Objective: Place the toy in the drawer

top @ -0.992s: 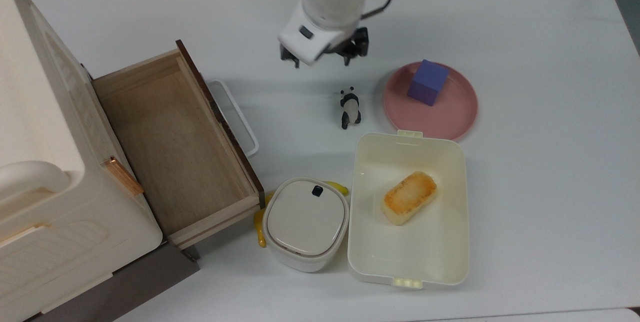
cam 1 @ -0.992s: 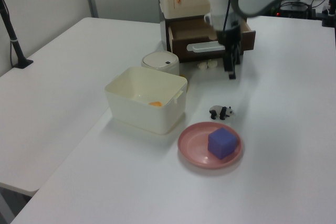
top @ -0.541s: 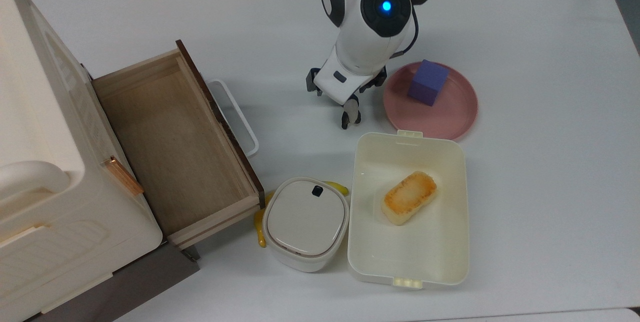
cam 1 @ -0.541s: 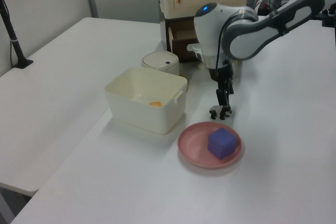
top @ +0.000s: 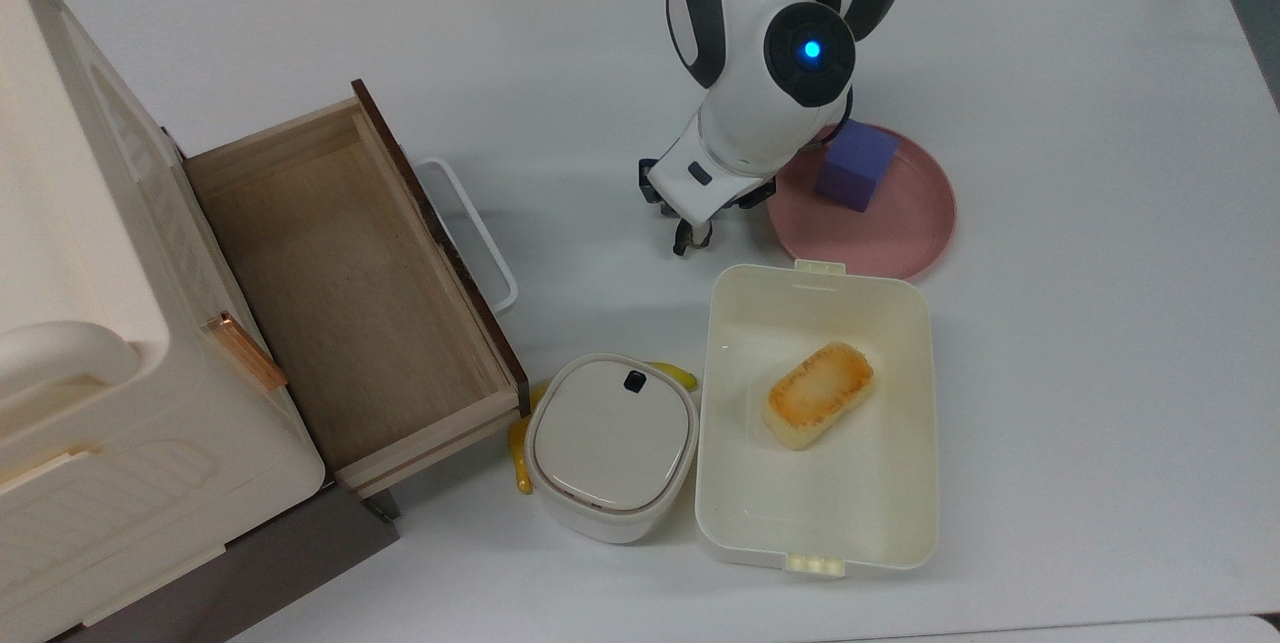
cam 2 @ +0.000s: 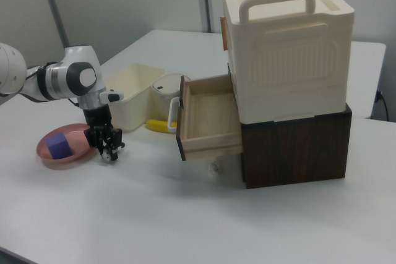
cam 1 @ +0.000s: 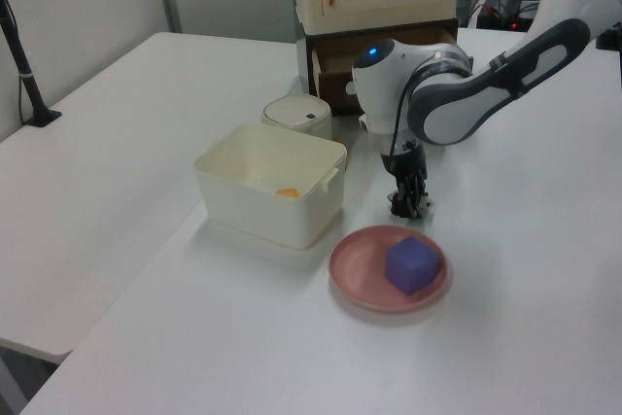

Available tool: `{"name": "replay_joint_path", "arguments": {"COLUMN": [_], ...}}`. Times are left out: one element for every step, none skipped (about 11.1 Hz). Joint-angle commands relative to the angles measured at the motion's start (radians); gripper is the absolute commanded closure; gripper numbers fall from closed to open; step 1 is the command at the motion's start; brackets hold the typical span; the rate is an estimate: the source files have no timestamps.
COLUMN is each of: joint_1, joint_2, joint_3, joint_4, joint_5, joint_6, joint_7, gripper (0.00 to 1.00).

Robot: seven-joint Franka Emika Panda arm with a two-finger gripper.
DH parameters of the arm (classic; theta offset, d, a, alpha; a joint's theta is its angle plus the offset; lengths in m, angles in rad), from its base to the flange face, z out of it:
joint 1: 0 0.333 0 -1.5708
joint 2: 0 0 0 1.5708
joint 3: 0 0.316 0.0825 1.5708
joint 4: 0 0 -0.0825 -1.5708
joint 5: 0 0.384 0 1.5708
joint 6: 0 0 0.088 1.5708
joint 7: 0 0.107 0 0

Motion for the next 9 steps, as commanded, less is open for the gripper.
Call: {"name": "replay_joint_path", "arguments": {"joint_1": [-0.017, -0.026, -0.028, -0.028, -0.028, -0.026, -0.028, -0.028, -0.028], "joint_2": [-0.121, -0.169, -0.212, -0.234, -0.237, -0.237, -0.232, -0.231, -0.229], "joint_3": [-0.041, -0.065, -0.125, -0.206, -0.286, -0.352, -0.372, -0.374, -0.383], "joint_4": [-0.013, -0.008, 0.03, 0.1, 0.178, 0.231, 0.249, 0.249, 0.248], "joint_5": [-0.005, 0.027, 0.1, 0.172, 0.234, 0.277, 0.278, 0.267, 0.226], "joint_6": [-0.027, -0.064, -0.125, -0.214, -0.278, -0.288, -0.275, -0.217, -0.165], "joint_7": [-0.002, -0.06, -0.142, -0.226, -0.271, -0.272, -0.266, -0.244, -0.229], "gripper": [1.0, 1.0, 1.0, 1.0, 1.0, 1.0, 1.0, 1.0, 1.0]}}
